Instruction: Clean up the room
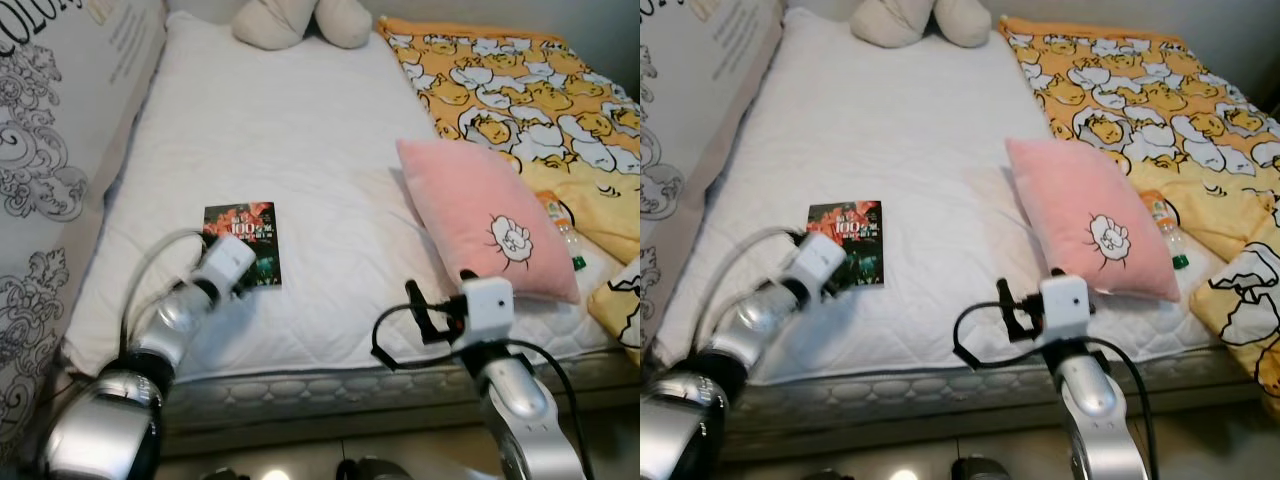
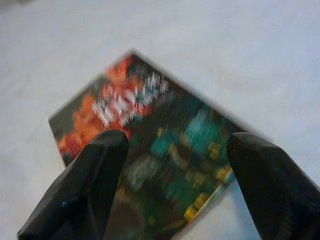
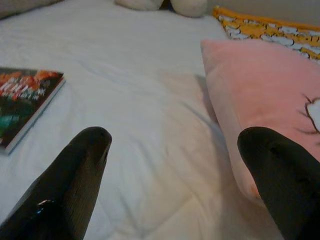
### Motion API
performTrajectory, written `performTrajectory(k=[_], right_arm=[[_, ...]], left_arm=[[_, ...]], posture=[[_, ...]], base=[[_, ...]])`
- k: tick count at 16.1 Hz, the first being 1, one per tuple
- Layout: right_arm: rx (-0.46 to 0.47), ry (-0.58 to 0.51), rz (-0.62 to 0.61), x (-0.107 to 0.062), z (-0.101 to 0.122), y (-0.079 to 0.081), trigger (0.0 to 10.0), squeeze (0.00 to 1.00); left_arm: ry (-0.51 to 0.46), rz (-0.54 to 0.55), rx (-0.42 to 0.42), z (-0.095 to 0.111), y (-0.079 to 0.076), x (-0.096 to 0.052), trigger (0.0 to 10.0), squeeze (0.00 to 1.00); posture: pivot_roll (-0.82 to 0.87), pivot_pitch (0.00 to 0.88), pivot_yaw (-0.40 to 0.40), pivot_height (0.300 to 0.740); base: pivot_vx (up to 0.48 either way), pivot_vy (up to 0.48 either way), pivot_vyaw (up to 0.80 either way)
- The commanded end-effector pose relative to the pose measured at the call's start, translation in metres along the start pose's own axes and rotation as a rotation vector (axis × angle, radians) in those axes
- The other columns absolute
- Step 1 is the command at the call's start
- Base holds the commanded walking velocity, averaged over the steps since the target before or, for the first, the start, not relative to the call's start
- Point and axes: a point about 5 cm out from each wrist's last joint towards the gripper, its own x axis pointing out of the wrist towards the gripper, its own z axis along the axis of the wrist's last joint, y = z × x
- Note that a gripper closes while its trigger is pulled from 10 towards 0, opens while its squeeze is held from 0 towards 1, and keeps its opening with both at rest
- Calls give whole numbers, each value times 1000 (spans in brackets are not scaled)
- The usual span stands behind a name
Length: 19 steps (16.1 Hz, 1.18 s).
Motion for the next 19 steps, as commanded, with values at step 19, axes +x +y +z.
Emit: performTrajectory(k=[19], right_arm=[[70, -188, -56, 53, 14, 3, 10000, 0]], left_arm=[[-351, 383, -295, 56, -9, -68, 10000, 0]], posture=[[-44, 0, 12, 736]], base=[[0, -185, 0]])
